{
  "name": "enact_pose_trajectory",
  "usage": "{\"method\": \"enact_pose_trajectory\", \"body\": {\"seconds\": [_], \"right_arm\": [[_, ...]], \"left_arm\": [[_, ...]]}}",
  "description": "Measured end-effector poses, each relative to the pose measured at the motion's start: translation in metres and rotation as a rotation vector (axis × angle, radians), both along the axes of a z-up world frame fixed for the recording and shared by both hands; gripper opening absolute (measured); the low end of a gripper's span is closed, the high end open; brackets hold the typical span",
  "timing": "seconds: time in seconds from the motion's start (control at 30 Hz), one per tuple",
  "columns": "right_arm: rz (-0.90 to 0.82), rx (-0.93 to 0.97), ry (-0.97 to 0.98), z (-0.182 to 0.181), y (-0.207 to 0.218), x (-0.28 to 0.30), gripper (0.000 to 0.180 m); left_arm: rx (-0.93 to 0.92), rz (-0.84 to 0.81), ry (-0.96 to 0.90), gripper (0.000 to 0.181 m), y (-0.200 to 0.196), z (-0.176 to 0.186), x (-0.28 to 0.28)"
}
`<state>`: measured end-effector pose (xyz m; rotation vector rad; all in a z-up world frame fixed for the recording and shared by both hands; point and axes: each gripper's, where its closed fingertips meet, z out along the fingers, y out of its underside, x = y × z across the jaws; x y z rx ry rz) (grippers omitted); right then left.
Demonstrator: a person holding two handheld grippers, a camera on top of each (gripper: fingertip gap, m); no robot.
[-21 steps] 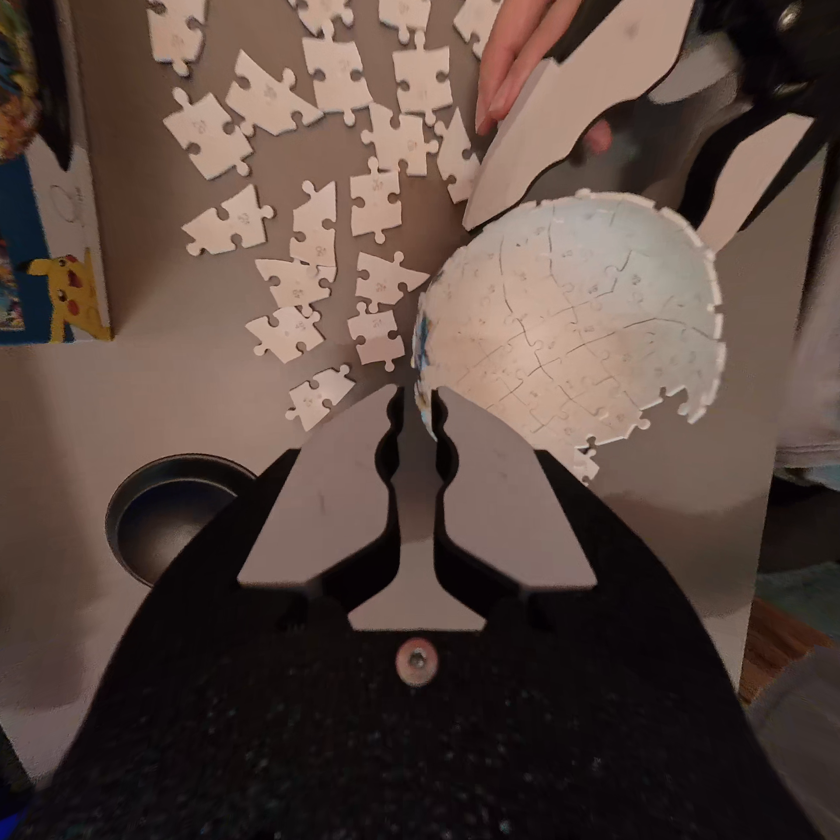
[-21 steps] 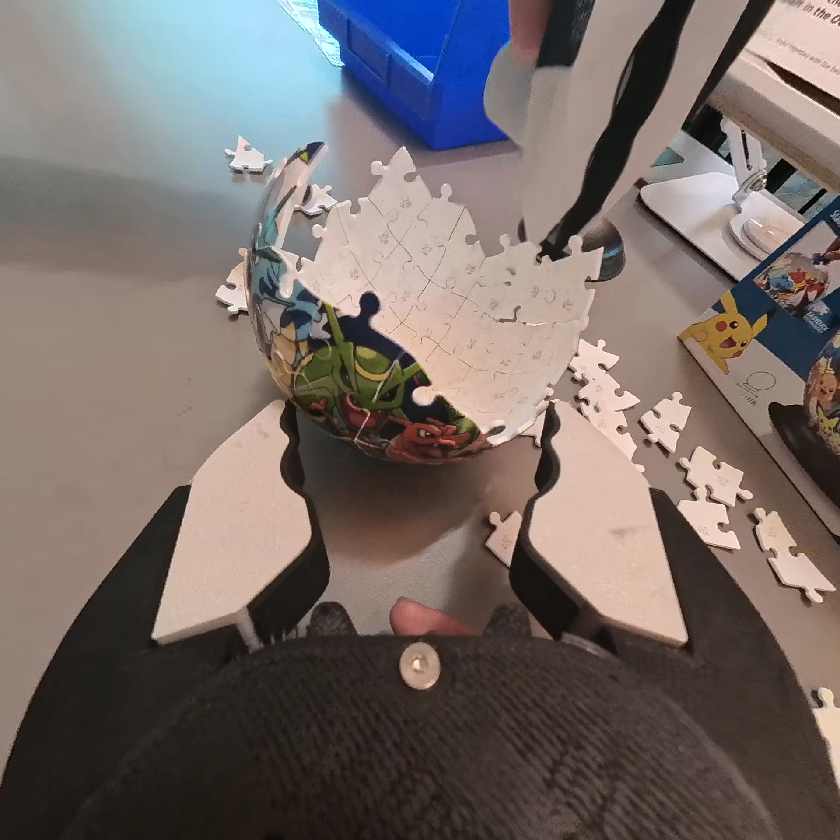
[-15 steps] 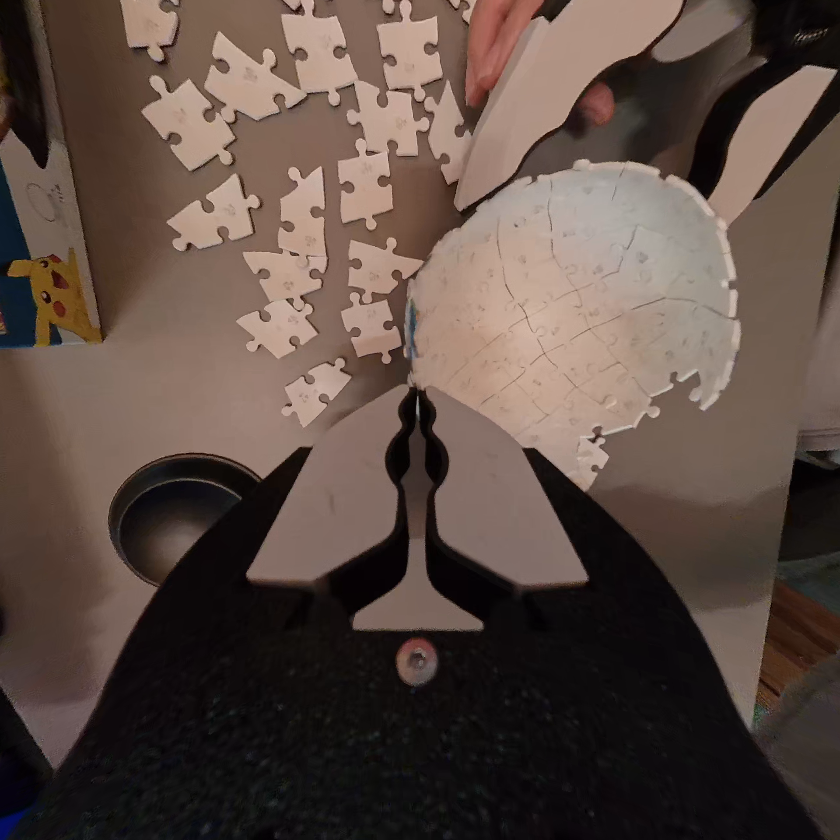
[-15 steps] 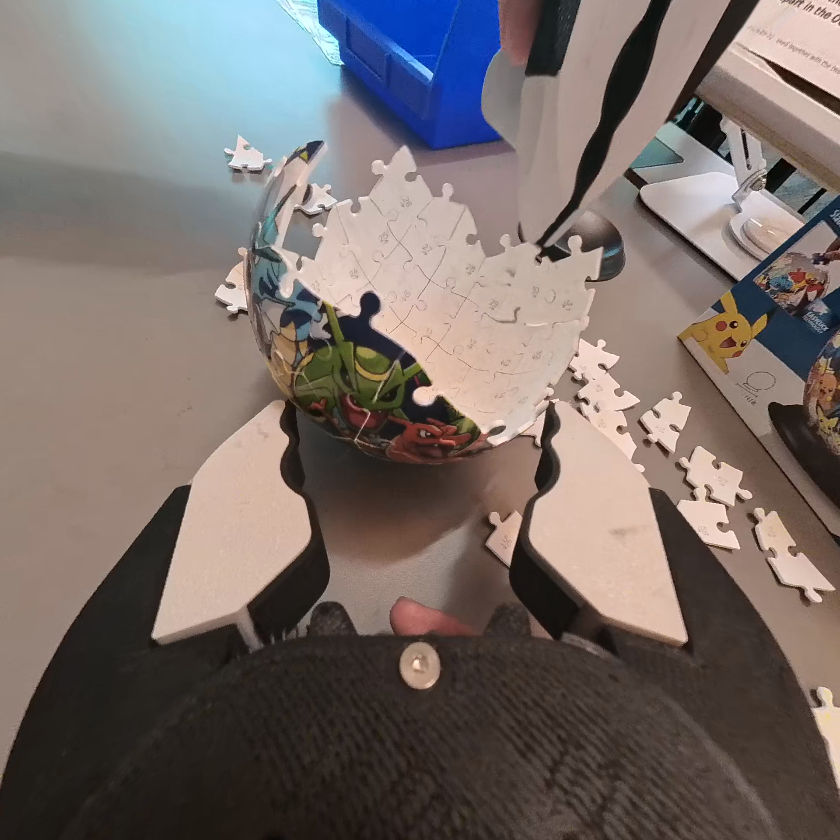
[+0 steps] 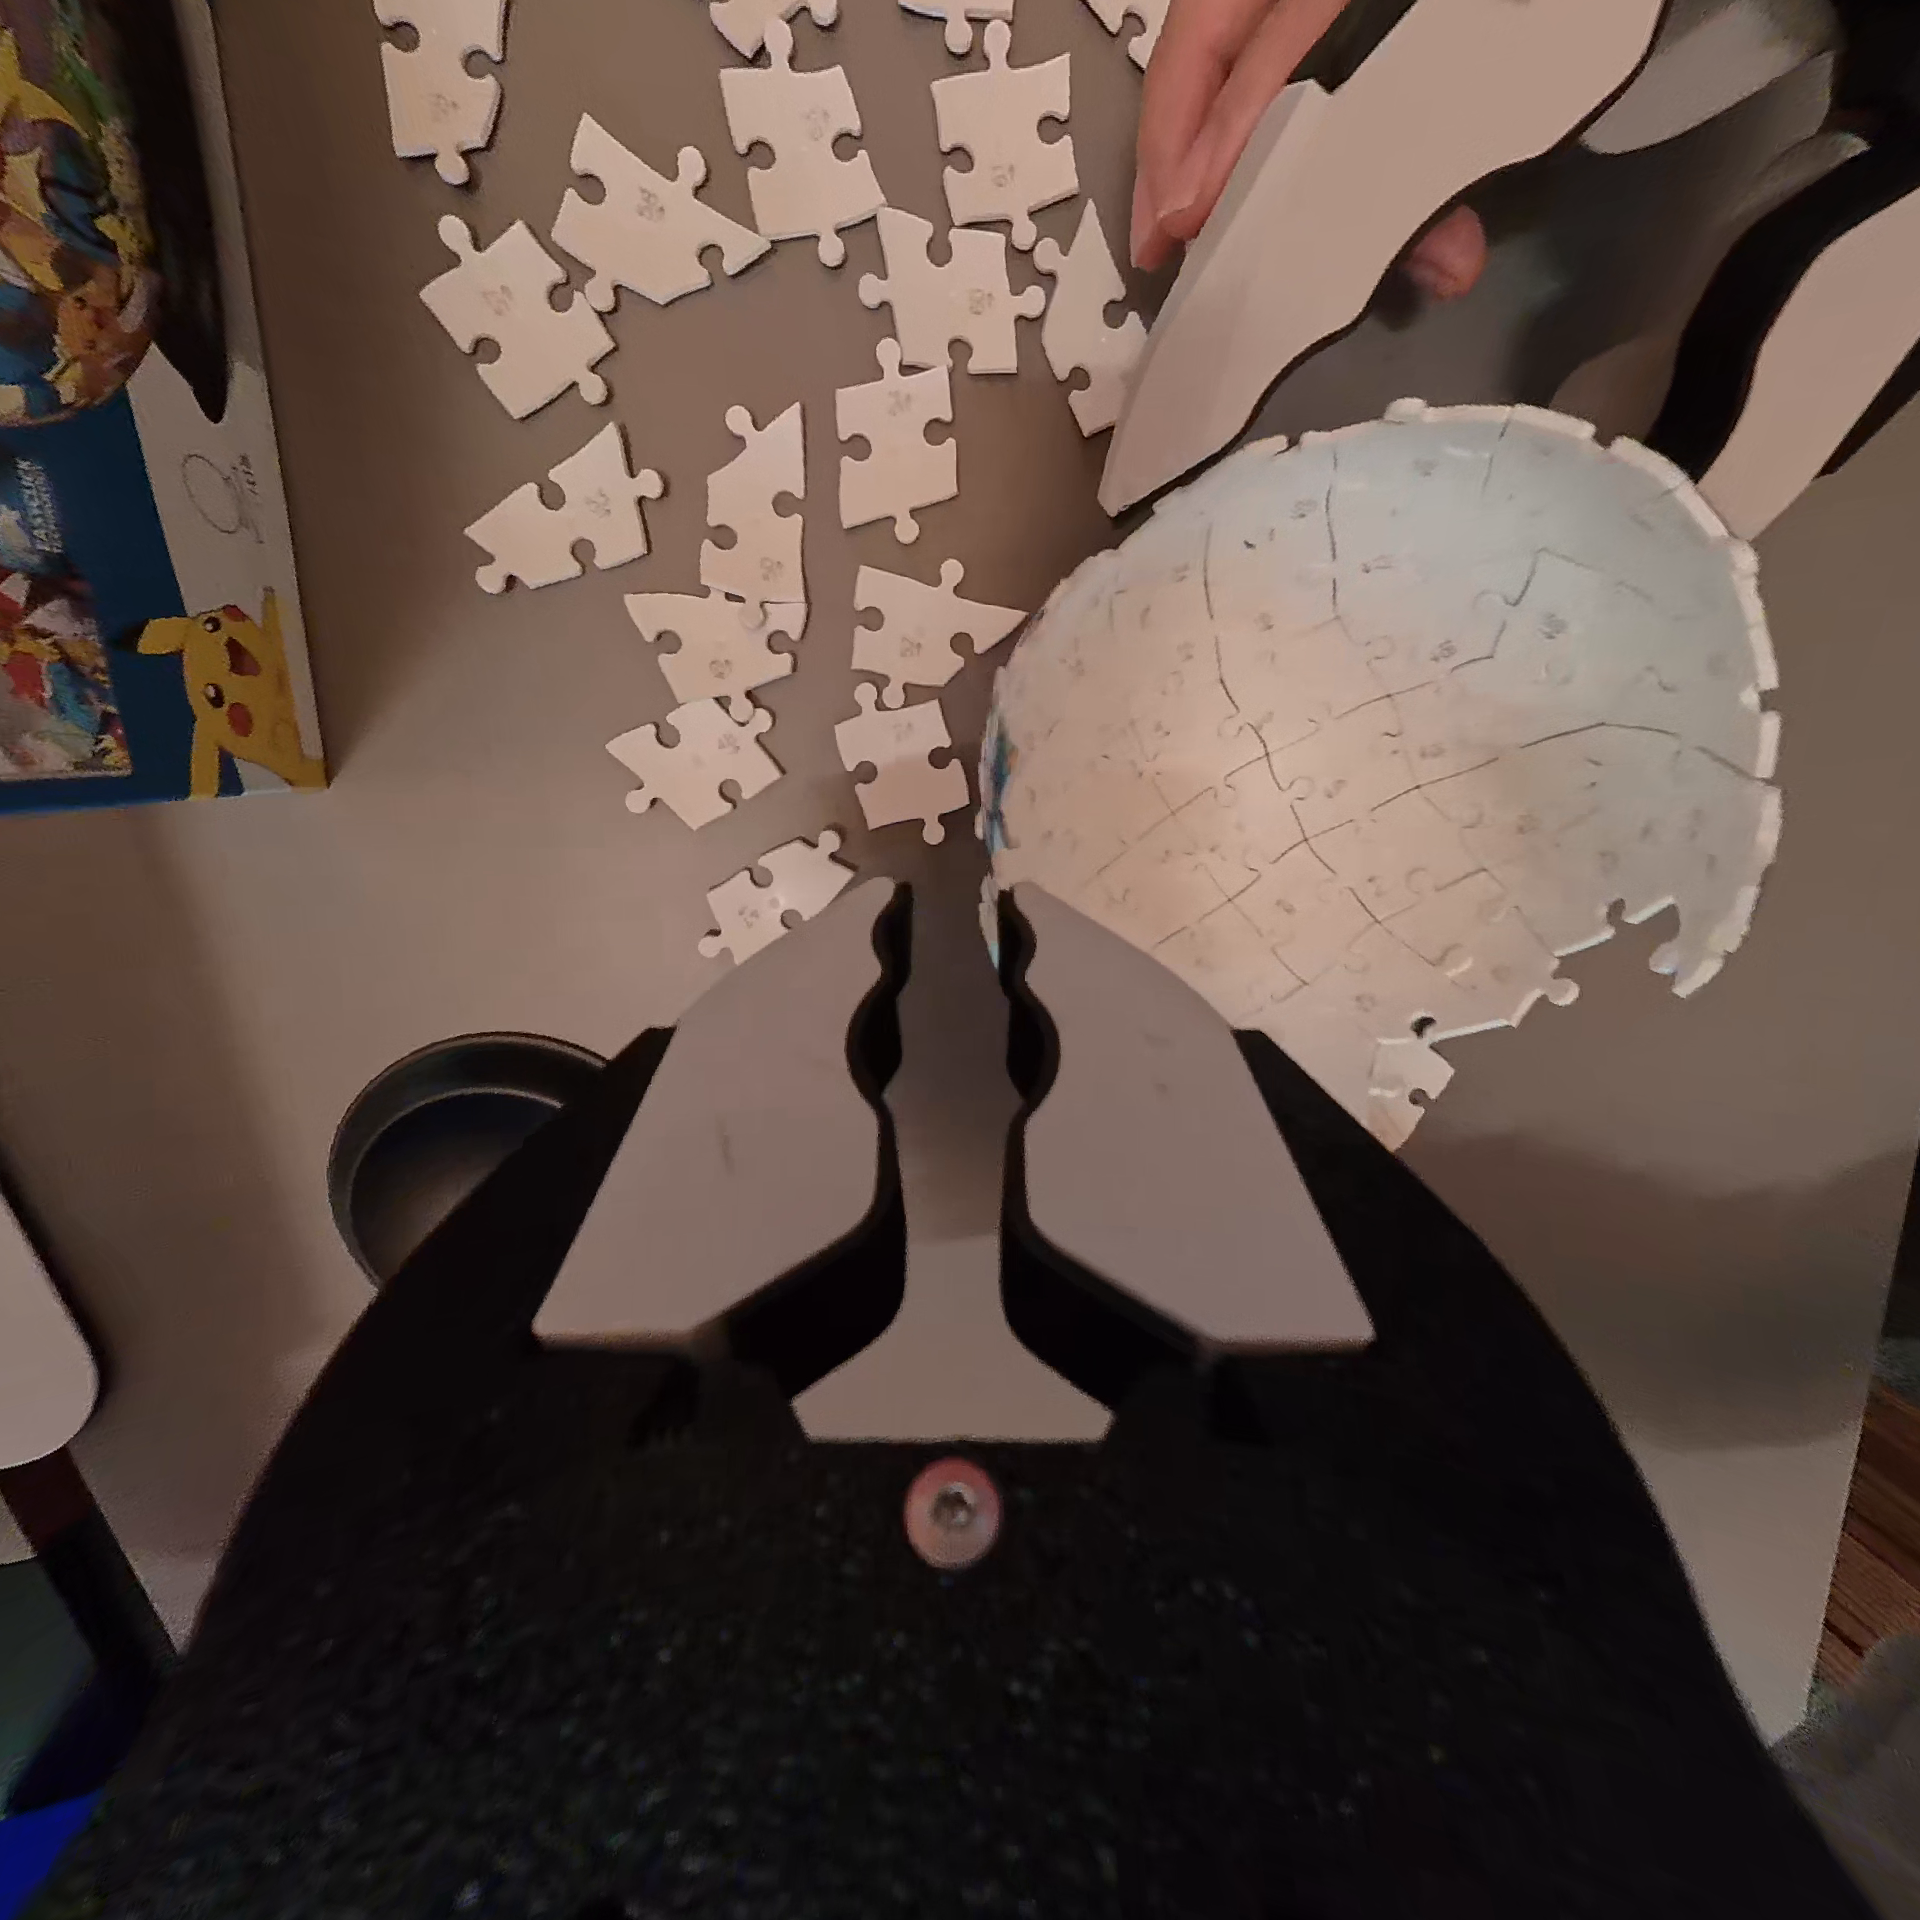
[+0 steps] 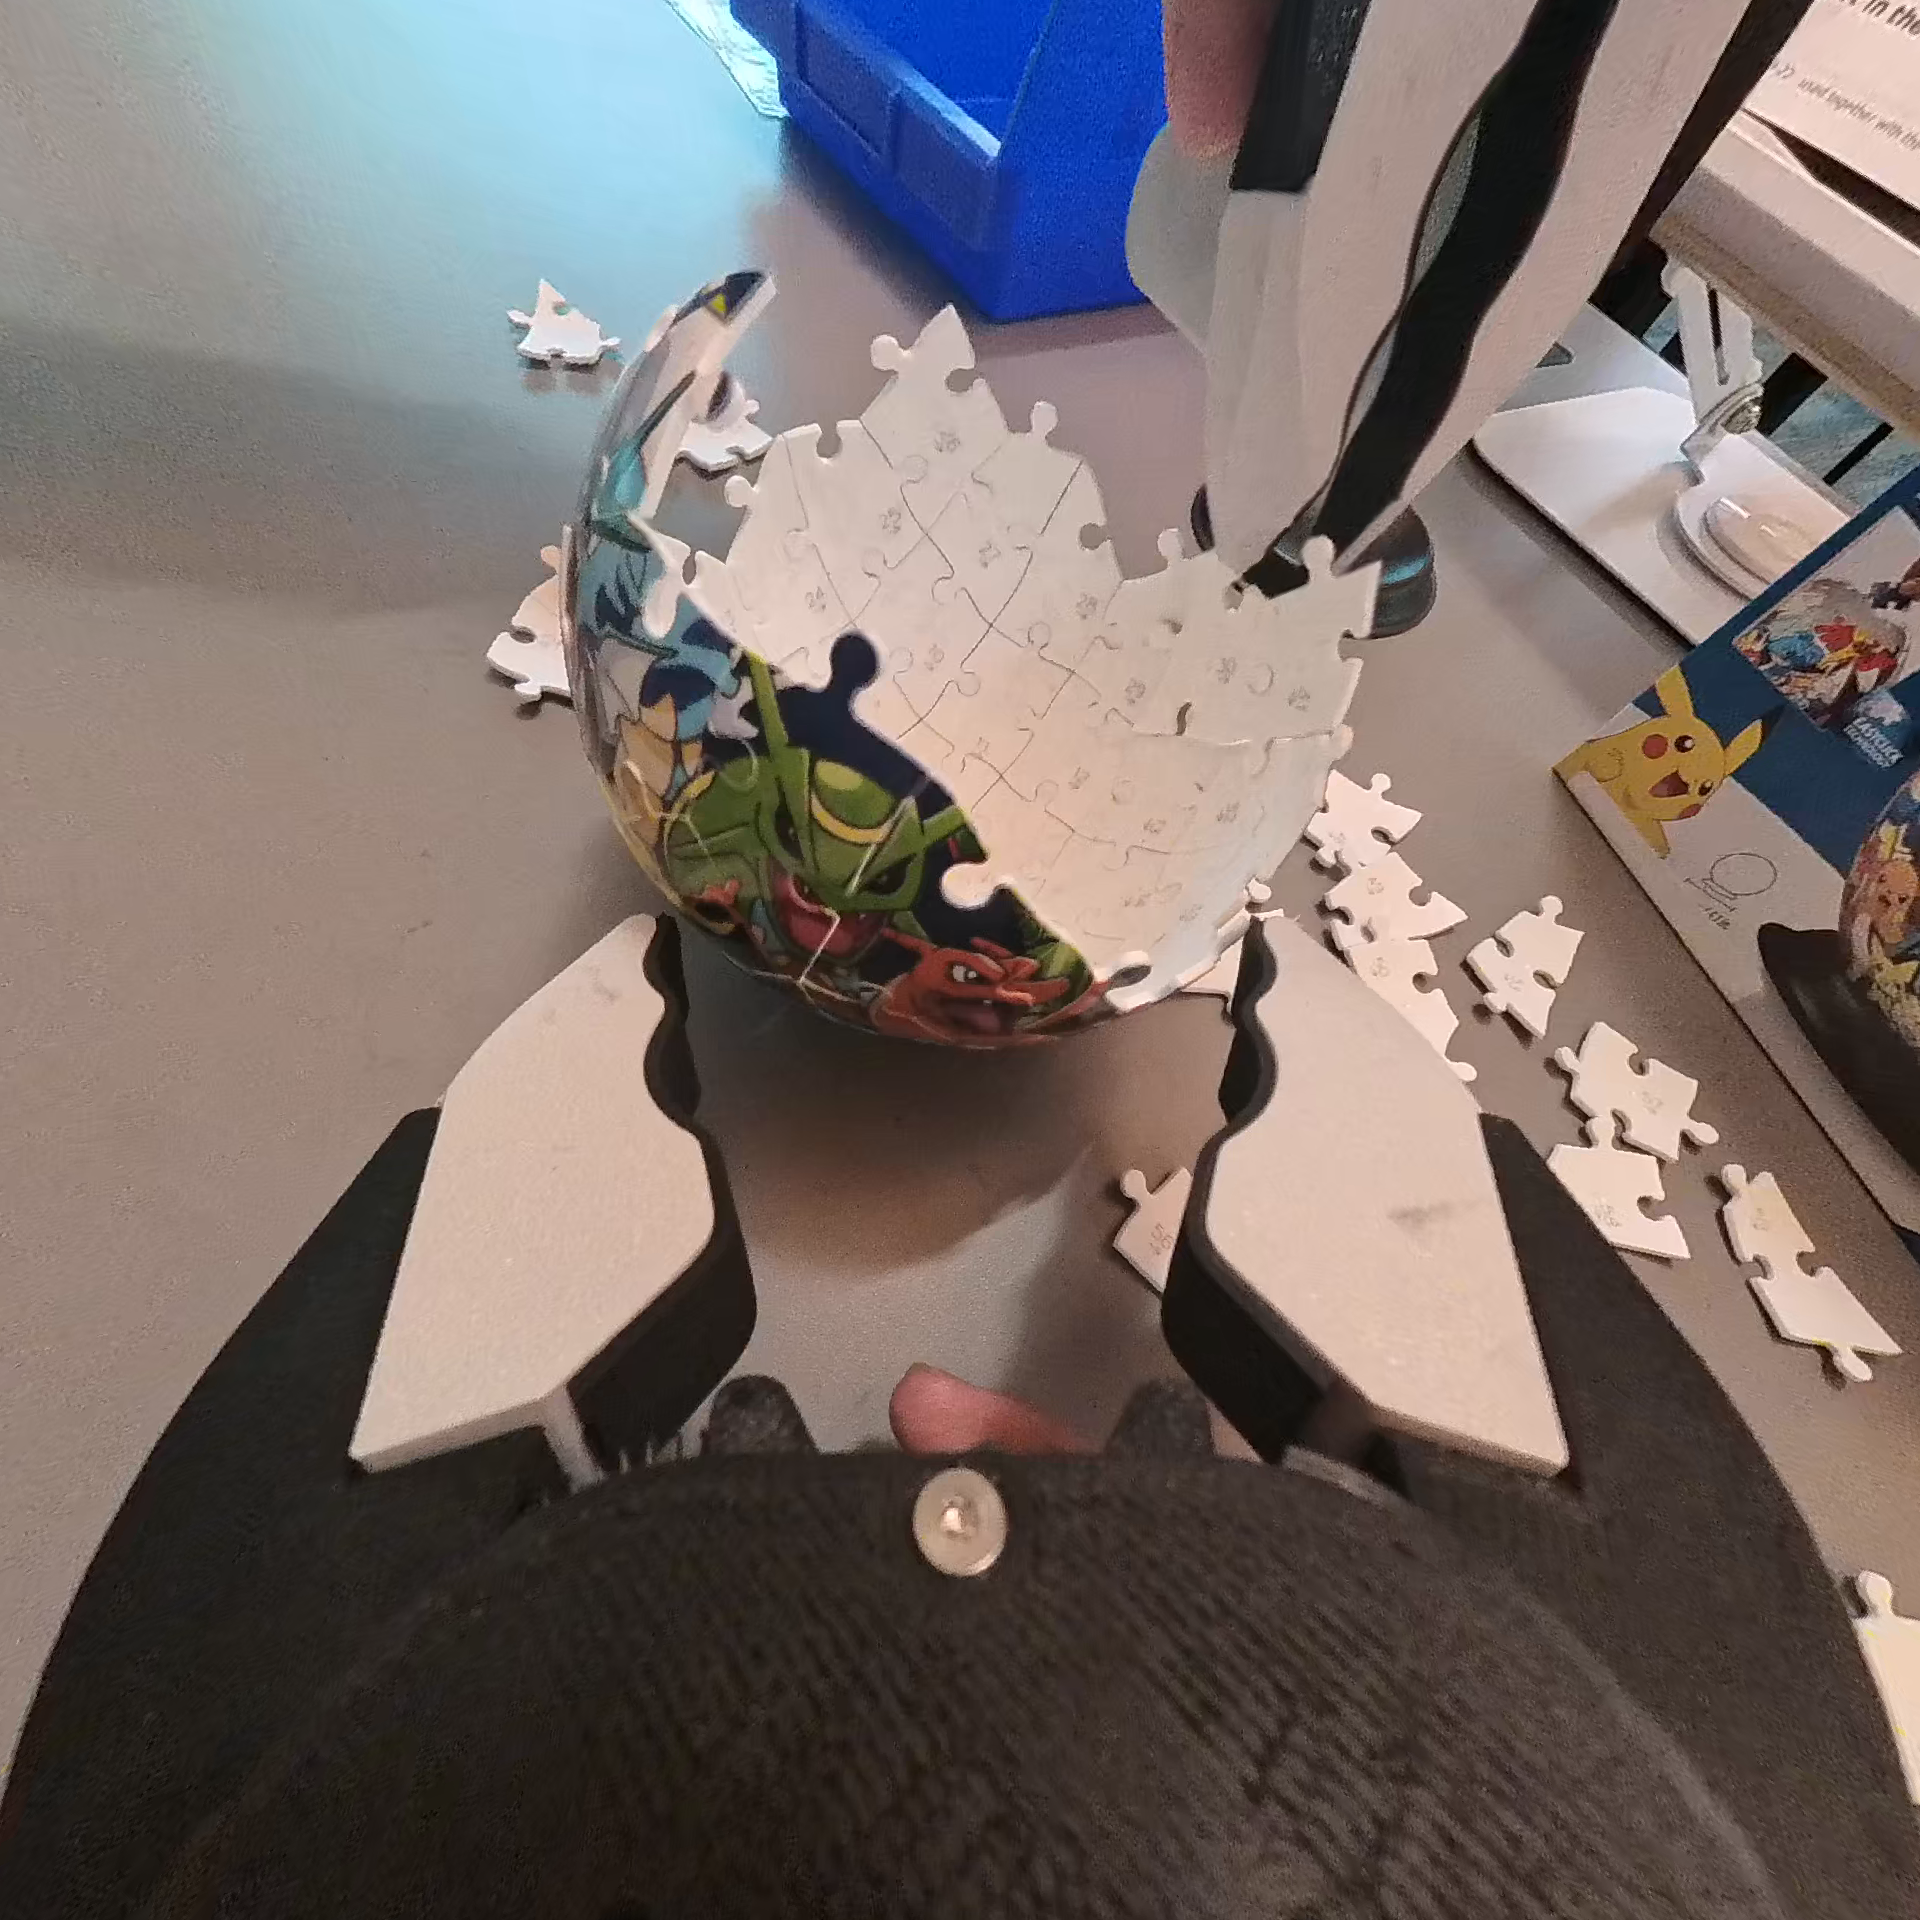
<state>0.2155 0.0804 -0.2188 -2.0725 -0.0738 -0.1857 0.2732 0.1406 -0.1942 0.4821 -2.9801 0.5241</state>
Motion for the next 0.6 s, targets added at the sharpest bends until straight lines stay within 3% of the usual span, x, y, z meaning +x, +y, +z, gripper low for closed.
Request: {"method": "enact_pose_trajectory", "body": {"seconds": [0.03, 0.23, 0.6], "right_arm": [[0.000, 0.000, 0.000, 0.000, 0.000, 0.000, 0.100], [0.002, -0.004, -0.002, -0.001, 0.000, 0.000, 0.100], [0.020, -0.007, -0.017, -0.001, 0.000, -0.003, 0.100]], "left_arm": [[-0.004, -0.001, 0.007, 0.015, 0.000, 0.001, -0.002], [0.027, 0.004, 0.073, 0.023, 0.002, -0.003, -0.012], [-0.023, -0.026, -0.121, 0.026, -0.006, 0.008, 0.005]]}}
